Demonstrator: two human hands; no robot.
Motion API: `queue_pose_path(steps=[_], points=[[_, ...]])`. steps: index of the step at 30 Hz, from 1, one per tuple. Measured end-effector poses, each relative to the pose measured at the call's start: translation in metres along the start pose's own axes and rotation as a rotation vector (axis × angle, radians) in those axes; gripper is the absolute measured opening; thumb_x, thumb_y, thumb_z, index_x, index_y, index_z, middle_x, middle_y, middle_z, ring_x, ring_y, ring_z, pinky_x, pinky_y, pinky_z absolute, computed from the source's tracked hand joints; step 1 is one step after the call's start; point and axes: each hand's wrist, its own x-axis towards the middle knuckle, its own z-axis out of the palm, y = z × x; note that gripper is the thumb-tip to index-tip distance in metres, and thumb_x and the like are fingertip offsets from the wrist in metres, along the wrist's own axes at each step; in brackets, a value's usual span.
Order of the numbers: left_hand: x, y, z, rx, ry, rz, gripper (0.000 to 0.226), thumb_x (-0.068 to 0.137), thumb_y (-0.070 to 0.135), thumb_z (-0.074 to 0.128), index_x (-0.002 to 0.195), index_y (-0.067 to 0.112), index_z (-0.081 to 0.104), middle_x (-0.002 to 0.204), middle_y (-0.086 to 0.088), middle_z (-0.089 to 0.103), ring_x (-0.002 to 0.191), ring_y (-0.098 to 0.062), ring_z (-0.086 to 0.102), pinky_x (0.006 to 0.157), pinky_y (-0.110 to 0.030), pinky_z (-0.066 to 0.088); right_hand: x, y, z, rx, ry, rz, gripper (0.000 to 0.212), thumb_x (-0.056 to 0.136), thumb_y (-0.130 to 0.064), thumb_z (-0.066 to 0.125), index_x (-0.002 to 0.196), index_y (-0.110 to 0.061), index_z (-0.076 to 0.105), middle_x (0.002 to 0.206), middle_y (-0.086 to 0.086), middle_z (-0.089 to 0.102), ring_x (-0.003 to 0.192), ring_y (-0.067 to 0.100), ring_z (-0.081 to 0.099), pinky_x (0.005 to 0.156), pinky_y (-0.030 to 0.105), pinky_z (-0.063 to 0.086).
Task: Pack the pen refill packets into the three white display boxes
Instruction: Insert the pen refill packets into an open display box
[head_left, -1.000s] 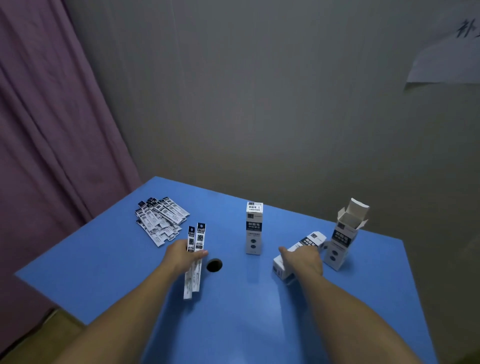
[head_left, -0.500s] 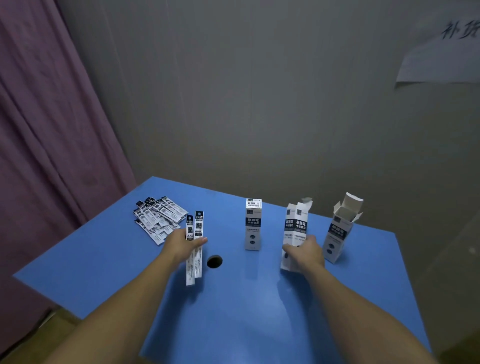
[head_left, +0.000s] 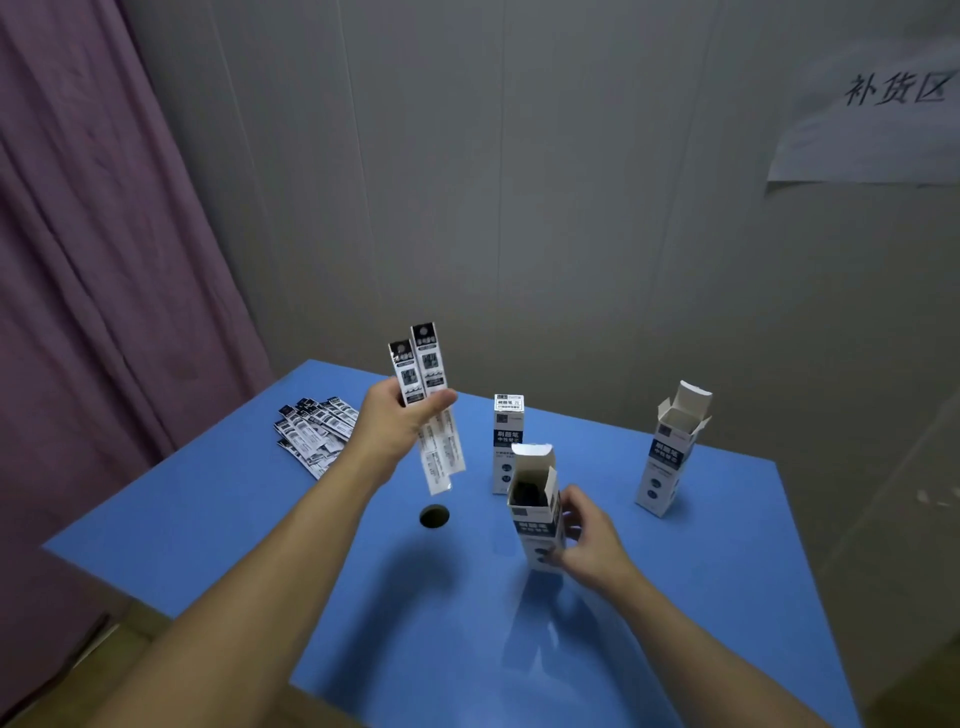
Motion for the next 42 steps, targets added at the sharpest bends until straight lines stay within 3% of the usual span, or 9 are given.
queue_pose_path(steps=[5, 7, 10, 15, 25, 30, 33, 39, 42], points=[[-0.033, 0.045, 0.01, -0.093, -0.046, 0.151, 0.024, 0.072, 0.032, 0.08, 0.085, 0.015, 0.069, 0.072, 0.01, 0.072, 0.071, -0.006, 0.071, 0.063, -0.022, 0.056, -0.009, -0.021, 0.005, -0.014, -0.072, -0.017, 0.044, 0.056, -0.01, 0.08, 0.092, -0.018, 0.055, 0.09, -0.002, 0.068, 0.081, 0.024, 0.065, 0.069, 0.046, 0.061], [-0.046, 0.06, 0.012, -0.13, -0.053, 0.212, 0.023, 0.071, 0.031, 0.078, 0.085, 0.014, 0.07, 0.07, 0.012, 0.072, 0.069, -0.004, 0.07, 0.062, -0.018, 0.054, -0.013, -0.03, 0.006, -0.016, -0.094, -0.034, 0.048, 0.055, -0.003, 0.081, 0.089, -0.024, 0.056, 0.091, -0.004, 0.069, 0.085, 0.027, 0.067, 0.069, 0.043, 0.062], [-0.067, 0.077, 0.015, -0.177, -0.082, 0.307, 0.019, 0.071, 0.024, 0.077, 0.083, 0.012, 0.071, 0.071, 0.01, 0.074, 0.071, -0.004, 0.071, 0.063, -0.017, 0.054, -0.024, -0.045, 0.01, -0.003, -0.114, -0.083, 0.053, 0.061, 0.004, 0.082, 0.087, -0.034, 0.057, 0.093, -0.008, 0.07, 0.087, 0.016, 0.067, 0.073, 0.031, 0.06], [-0.09, 0.086, 0.019, -0.208, -0.146, 0.433, 0.015, 0.07, 0.018, 0.078, 0.081, 0.011, 0.07, 0.074, 0.009, 0.074, 0.073, -0.007, 0.072, 0.068, -0.021, 0.056, -0.042, -0.061, 0.016, 0.044, -0.14, -0.177, 0.056, 0.068, 0.006, 0.078, 0.115, -0.018, 0.061, 0.104, -0.007, 0.071, 0.101, 0.014, 0.068, 0.085, 0.025, 0.057], [-0.101, 0.085, 0.016, -0.295, -0.072, 0.502, 0.016, 0.07, 0.015, 0.079, 0.08, 0.008, 0.068, 0.072, 0.008, 0.073, 0.07, -0.009, 0.07, 0.067, -0.021, 0.054, -0.05, -0.077, 0.024, 0.076, -0.137, -0.219, 0.057, 0.068, 0.005, 0.078, 0.119, -0.01, 0.058, 0.105, -0.004, 0.071, 0.104, 0.015, 0.068, 0.086, 0.025, 0.057], [-0.108, 0.081, 0.017, -0.261, -0.098, 0.515, 0.015, 0.07, 0.016, 0.079, 0.079, 0.008, 0.069, 0.073, 0.007, 0.073, 0.069, -0.01, 0.07, 0.067, -0.022, 0.053, -0.051, -0.084, 0.029, 0.103, -0.135, -0.213, 0.061, 0.067, 0.007, 0.078, 0.119, -0.02, 0.06, 0.105, -0.006, 0.071, 0.103, 0.014, 0.067, 0.086, 0.024, 0.057], [-0.106, 0.078, 0.009, -0.256, -0.055, 0.509, 0.013, 0.071, 0.015, 0.079, 0.079, 0.011, 0.07, 0.073, 0.009, 0.073, 0.07, -0.009, 0.07, 0.068, -0.021, 0.053, -0.05, -0.085, 0.03, 0.115, -0.134, -0.2, 0.057, 0.065, 0.004, 0.077, 0.116, -0.012, 0.059, 0.105, -0.003, 0.071, 0.104, 0.016, 0.067, 0.087, 0.029, 0.058], [-0.106, 0.075, -0.003, -0.173, -0.041, 0.546, 0.011, 0.071, 0.015, 0.079, 0.077, 0.015, 0.071, 0.073, 0.01, 0.074, 0.07, -0.006, 0.07, 0.067, -0.018, 0.052, -0.052, -0.085, 0.036, 0.124, -0.141, -0.194, 0.056, 0.063, -0.001, 0.076, 0.115, -0.01, 0.058, 0.106, -0.001, 0.071, 0.103, 0.019, 0.067, 0.087, 0.031, 0.058], [-0.107, 0.069, -0.003, -0.034, -0.077, 0.569, 0.017, 0.071, 0.028, 0.087, 0.078, 0.02, 0.073, 0.076, 0.004, 0.074, 0.069, -0.013, 0.07, 0.063, -0.026, 0.055, -0.052, -0.088, 0.041, 0.129, -0.144, -0.2, 0.055, 0.063, -0.003, 0.076, 0.114, -0.008, 0.057, 0.104, 0.001, 0.071, 0.101, 0.02, 0.068, 0.087, 0.031, 0.058]])
